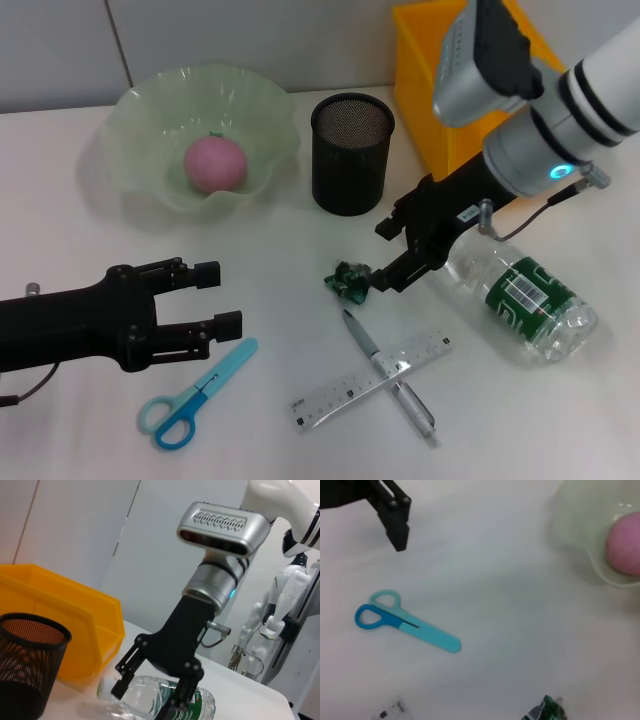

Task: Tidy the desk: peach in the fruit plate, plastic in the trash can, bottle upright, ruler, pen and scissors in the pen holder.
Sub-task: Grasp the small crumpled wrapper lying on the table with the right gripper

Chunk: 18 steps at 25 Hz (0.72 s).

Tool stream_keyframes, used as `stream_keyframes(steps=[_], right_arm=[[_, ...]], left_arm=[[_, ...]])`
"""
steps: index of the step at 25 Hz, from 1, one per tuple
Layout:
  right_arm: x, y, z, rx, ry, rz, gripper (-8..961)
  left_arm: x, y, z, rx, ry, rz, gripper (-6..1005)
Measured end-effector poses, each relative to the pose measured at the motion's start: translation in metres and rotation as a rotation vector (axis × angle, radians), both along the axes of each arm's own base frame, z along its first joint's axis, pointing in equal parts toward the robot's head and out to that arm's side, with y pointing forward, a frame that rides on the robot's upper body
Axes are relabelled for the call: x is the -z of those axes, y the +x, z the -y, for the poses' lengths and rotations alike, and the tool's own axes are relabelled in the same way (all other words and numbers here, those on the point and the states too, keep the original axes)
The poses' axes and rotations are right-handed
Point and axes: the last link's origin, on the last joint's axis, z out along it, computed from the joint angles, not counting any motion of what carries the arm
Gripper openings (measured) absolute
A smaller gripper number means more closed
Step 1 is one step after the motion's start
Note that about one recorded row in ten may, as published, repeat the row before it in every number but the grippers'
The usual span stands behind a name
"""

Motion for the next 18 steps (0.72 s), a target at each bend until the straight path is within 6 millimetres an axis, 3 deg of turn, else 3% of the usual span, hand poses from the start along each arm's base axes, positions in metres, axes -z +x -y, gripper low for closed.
stream_keyframes(steps=[18], right_arm=[[0.037,0.008,-0.002,-0.071,0.014,0.024,752]], left_arm=[[-0.003,0.003,-0.001,0.008,0.001,0.015,809]])
